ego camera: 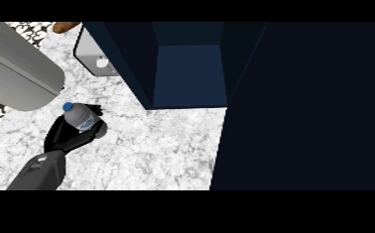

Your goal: Pick up the bottled water, place it into the cabinet and close the cabinet

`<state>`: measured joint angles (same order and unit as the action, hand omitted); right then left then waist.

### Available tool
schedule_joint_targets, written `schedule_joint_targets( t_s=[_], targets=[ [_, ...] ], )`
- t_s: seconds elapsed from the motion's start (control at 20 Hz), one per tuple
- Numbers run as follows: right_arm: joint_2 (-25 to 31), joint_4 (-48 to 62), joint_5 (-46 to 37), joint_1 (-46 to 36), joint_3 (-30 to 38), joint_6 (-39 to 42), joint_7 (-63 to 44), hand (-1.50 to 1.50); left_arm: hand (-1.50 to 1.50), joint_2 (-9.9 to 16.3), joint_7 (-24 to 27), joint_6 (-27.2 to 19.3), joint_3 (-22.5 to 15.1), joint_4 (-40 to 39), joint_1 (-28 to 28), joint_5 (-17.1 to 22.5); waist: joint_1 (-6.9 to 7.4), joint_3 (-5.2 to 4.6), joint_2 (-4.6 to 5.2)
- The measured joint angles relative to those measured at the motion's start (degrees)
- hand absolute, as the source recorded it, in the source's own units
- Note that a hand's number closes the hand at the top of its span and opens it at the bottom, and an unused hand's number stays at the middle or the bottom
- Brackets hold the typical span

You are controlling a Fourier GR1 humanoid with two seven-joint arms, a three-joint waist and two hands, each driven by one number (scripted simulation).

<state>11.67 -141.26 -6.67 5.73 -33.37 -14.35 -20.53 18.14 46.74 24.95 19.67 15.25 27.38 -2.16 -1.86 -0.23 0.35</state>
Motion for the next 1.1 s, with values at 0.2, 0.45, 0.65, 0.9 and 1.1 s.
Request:
schedule_joint_targets(
  t_s=[0.2, 0.45, 0.65, 0.9, 1.1],
  targets=[
    [0.2, 0.0, 0.2, -0.9, 0.0, -0.3, -0.4, -1.50, 1.50, -0.8, 2.9, -1.9, -2.6, 1.6, 0.2, -2.5, 0.02, 0.01, -0.07],
    [0.4, 0.4, 0.2, -1.4, -0.2, -1.1, -0.1, -1.50, 1.50, -2.1, 7.9, -7.7, -5.8, 4.3, 0.2, -6.2, 0.25, 0.04, -0.12],
    [1.3, 0.1, 0.3, -1.0, 0.7, -1.3, -0.3, -1.50, 1.50, -5.7, 9.8, -12.1, -6.3, 6.6, -0.1, -6.5, 0.70, 0.12, -0.29],
    [0.6, 0.3, 0.3, -1.7, 0.2, -2.3, -1.4, -1.50, 1.50, -13.6, 9.4, -19.0, -6.8, 11.8, -1.1, -5.4, 1.47, 0.20, -0.53],
    [1.2, 0.0, 0.3, -1.6, 0.3, -2.3, -1.8, -1.50, 1.50, -16.4, 6.2, -20.6, -10.4, 17.6, -2.4, -0.8, 1.58, 0.22, -0.71]
  ],
)
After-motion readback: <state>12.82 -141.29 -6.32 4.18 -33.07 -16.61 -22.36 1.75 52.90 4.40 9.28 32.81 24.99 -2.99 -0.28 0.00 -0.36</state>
